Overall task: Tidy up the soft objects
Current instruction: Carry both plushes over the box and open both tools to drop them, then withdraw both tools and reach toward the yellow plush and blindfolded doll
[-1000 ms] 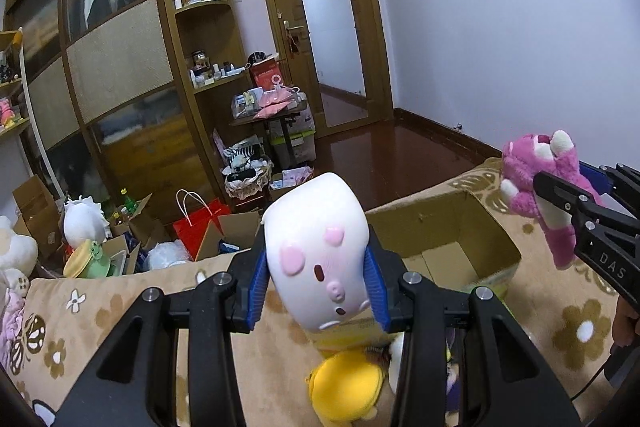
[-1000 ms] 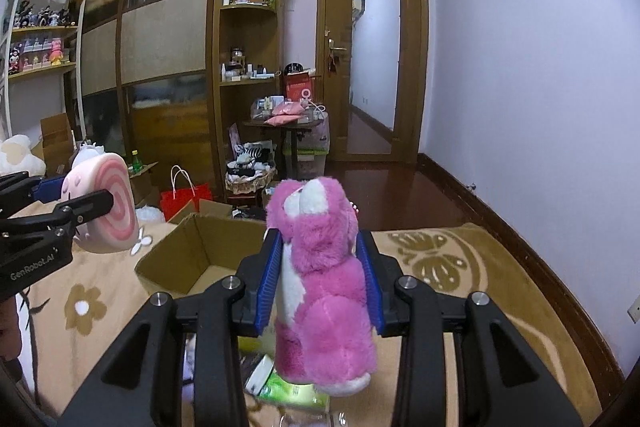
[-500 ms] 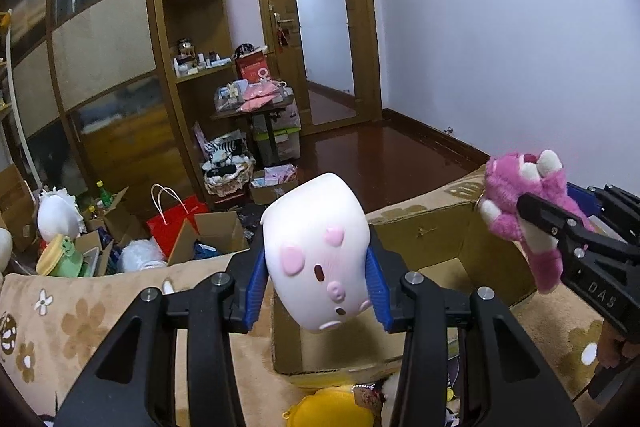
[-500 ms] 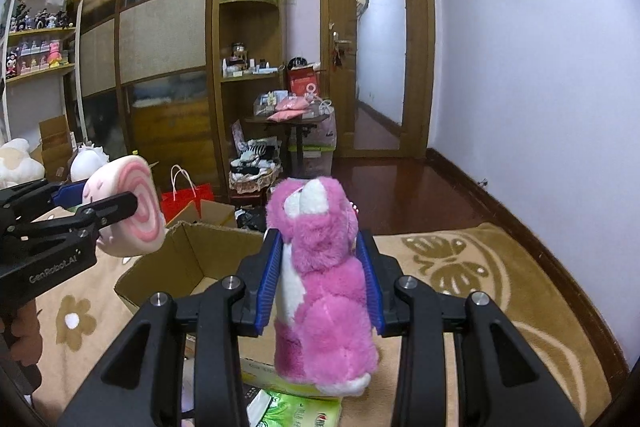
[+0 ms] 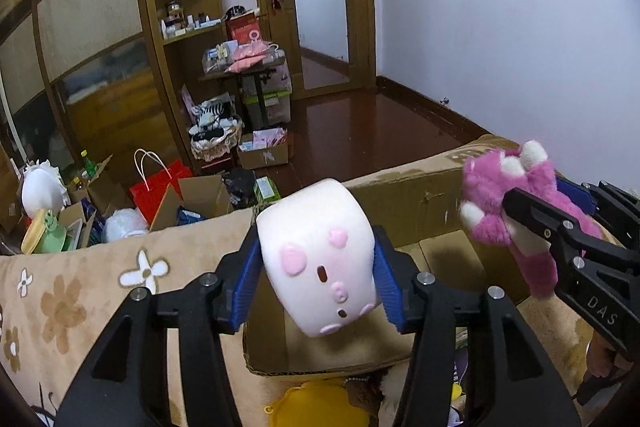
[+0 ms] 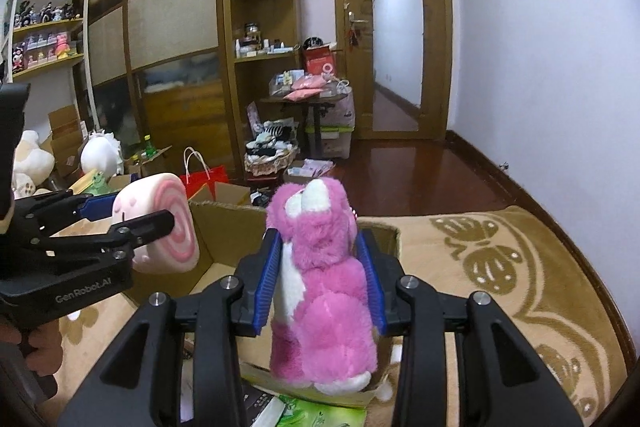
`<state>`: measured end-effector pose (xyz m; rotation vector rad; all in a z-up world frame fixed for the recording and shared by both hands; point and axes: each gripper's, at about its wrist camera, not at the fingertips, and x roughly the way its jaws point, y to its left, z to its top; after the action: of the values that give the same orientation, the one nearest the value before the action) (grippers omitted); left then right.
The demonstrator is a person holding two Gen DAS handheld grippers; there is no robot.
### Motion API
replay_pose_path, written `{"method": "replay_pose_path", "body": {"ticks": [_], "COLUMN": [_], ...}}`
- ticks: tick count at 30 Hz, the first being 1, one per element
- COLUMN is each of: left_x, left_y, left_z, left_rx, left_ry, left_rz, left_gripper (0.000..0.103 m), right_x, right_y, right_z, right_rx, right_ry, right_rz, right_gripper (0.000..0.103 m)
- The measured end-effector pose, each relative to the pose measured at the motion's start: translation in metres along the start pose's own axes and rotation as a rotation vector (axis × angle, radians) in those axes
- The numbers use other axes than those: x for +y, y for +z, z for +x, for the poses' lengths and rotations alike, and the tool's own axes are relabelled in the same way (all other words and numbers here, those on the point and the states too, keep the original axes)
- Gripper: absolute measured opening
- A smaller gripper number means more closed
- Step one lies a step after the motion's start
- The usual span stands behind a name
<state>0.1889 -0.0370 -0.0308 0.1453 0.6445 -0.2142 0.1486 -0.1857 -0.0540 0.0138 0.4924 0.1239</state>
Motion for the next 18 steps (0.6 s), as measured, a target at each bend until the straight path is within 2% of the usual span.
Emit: {"method": "replay_pose_path", "body": {"ticks": [1,3,7,9,12,14,15,18], "left_x": [0.0,-0.001,-0.001,0.0,0.004,0.007,0.009,0.015], "left_y": [-0.001,-0.002,-0.005,-0.008,-0.011,-0.014,-0.016,-0.021], "left_z": [0.001,0.001,-0.001,-0.002,-0.006,-0.012,-0.014,-0.024], "left_rx": [0.002,0.0,-0.002,0.009,0.018,0.026,0.029,0.036], "left_ry": [0.002,0.014,0.039,0.047,0.058,0.069,0.073,0.075], "left_rz": [0.001,0.008,0.026,0.023,0.018,0.016,0.01,-0.013], "left_gripper": [0.056,0.066,0.077,0.084,0.089,0.093,0.096,0.098], "right_x": [0.0,-0.001,-0.003,-0.005,-0.007,-0.007,-0.007,-0.005], "right_y": [-0.002,-0.004,-0.008,-0.01,-0.011,-0.011,-0.011,-0.015], "right_z": [0.002,0.004,0.005,0.003,-0.003,-0.008,-0.011,-0.022], "right_rx": [0.01,0.013,0.026,0.03,0.029,0.031,0.031,0.026], "right_ry": [0.009,0.017,0.025,0.03,0.027,0.027,0.027,0.022], "right_rz": [0.003,0.007,0.016,0.036,0.055,0.062,0.064,0.074], "right_gripper": [0.041,0.041,0.043,0.053,0.066,0.08,0.083,0.098]}}
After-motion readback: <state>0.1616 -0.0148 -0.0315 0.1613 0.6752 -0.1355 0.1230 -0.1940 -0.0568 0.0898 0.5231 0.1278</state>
